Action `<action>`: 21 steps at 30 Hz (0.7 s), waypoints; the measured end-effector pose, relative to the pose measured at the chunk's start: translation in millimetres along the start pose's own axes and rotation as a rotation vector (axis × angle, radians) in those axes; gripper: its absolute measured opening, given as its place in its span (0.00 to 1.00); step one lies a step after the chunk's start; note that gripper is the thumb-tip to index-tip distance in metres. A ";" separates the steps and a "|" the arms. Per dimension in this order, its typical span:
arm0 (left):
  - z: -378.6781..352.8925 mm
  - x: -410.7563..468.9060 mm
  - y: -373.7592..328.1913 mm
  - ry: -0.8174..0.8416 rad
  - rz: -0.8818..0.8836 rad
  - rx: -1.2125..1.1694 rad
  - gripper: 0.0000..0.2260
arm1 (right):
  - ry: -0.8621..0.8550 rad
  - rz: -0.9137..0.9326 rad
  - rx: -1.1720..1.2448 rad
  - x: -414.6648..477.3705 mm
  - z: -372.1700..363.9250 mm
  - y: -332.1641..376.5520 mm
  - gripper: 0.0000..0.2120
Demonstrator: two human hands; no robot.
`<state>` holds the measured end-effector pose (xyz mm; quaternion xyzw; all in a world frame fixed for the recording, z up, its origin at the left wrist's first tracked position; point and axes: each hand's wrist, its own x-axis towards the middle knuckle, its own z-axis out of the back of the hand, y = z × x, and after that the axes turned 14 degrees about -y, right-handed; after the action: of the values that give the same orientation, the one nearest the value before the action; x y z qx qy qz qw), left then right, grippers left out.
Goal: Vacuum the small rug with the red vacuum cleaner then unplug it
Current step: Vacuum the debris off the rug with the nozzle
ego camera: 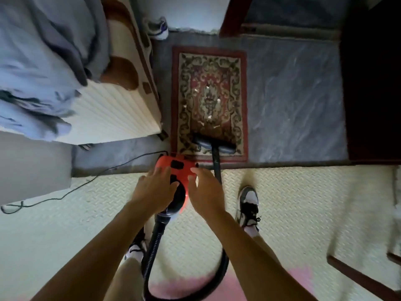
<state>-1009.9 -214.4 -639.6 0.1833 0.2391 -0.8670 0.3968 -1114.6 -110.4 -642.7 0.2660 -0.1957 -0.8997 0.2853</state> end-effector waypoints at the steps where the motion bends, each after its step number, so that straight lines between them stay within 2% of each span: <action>1: -21.9 15.7 -1.3 0.008 0.045 -0.004 0.20 | 0.008 -0.012 -0.017 15.1 -20.0 -21.9 0.17; 4: -78.5 53.1 -5.3 -0.001 0.046 0.039 0.18 | 0.037 -0.037 -0.100 50.3 -74.4 -81.6 0.18; 8: -137.4 100.7 -1.8 0.034 -0.037 0.160 0.23 | 0.042 -0.106 -0.150 83.4 -132.2 -134.9 0.19; 14: -180.5 139.0 2.1 0.139 0.019 0.274 0.29 | 0.040 -0.147 -0.219 106.1 -187.5 -176.1 0.20; 21: -201.5 141.7 -6.8 0.200 0.070 0.328 0.35 | -0.010 -0.150 -0.245 120.6 -221.3 -184.6 0.20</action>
<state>-1076.9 -182.8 -874.6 0.3388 0.1265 -0.8576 0.3658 -1143.4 -88.8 -953.0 0.2385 -0.0653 -0.9371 0.2466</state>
